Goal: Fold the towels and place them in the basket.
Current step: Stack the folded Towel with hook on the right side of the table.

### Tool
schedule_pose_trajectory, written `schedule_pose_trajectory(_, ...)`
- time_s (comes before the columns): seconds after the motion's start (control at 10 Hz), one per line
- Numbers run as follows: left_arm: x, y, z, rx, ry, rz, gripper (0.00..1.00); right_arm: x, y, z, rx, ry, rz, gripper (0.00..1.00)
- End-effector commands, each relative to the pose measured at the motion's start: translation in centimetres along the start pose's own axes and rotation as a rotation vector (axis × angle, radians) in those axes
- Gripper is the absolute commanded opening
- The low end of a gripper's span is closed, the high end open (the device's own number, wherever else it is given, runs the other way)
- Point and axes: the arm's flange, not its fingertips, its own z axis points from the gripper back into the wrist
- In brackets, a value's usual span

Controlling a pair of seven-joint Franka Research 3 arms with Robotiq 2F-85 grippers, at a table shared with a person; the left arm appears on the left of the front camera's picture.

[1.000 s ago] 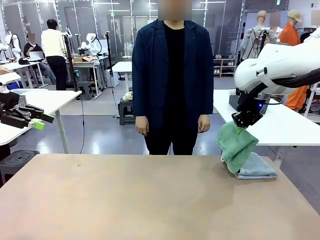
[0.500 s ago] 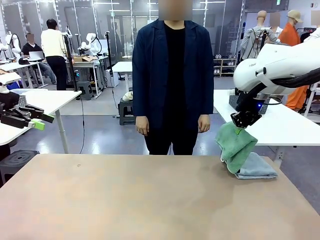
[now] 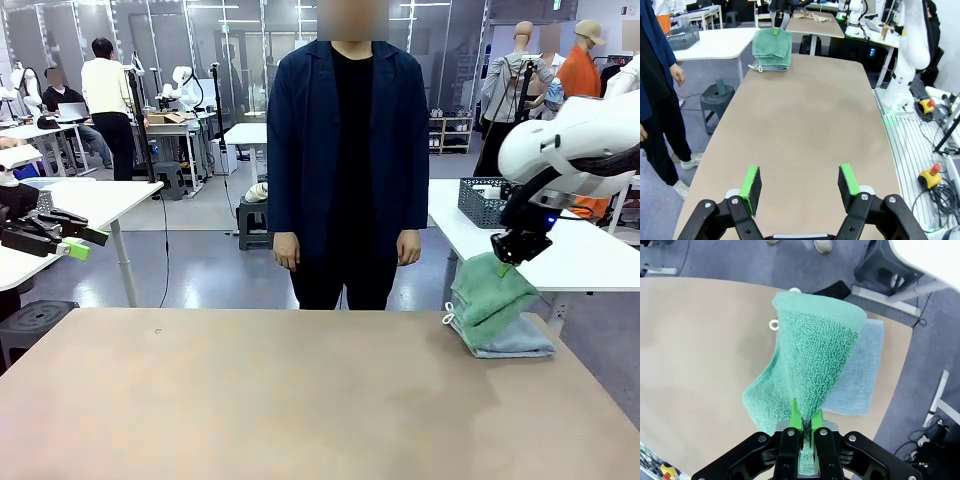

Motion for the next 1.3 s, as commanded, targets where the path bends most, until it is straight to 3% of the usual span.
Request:
schedule_pose_trajectory(0.0, 0.1, -0.1, 0.0, -0.003, -0.004, -0.002, 0.79, 0.8, -2.7, -1.3, 0.109, 0.032, 0.008, 0.08)
schedule_pose_trajectory(0.4, 0.1, -0.1, 0.0, -0.003, -0.004, -0.002, 0.79, 1.0, -7.7, -5.7, 0.273, 0.067, -0.026, 0.08)
schedule_pose_trajectory(0.7, 0.1, -0.1, 0.0, -0.003, -0.004, -0.002, 0.79, -0.1, -8.7, -6.1, 0.2, 0.13, -0.144, 0.08)
schedule_pose_trajectory(0.8, 0.1, -0.1, 0.0, -0.003, -0.004, -0.002, 0.79, -0.3, -8.7, -5.9, 0.207, 0.132, -0.149, 0.28)
schedule_pose_trajectory(0.9, 0.1, -0.1, 0.0, -0.003, -0.004, -0.002, 0.79, -0.4, -8.8, -5.8, 0.209, 0.128, -0.15, 0.28)
schedule_pose_trajectory(1.0, 0.1, -0.1, 0.0, -0.003, -0.004, -0.002, 0.79, -0.4, -9.0, -5.6, 0.205, 0.126, -0.151, 0.48)
schedule_pose_trajectory(1.1, 0.1, -0.1, 0.0, -0.003, -0.004, -0.002, 0.79, -0.5, -9.1, -5.2, 0.203, 0.13, -0.156, 0.31)
schedule_pose_trajectory(1.2, 0.1, -0.1, 0.0, -0.003, -0.004, -0.002, 0.79, -0.6, -9.2, -4.6, 0.194, 0.132, -0.159, 0.68)
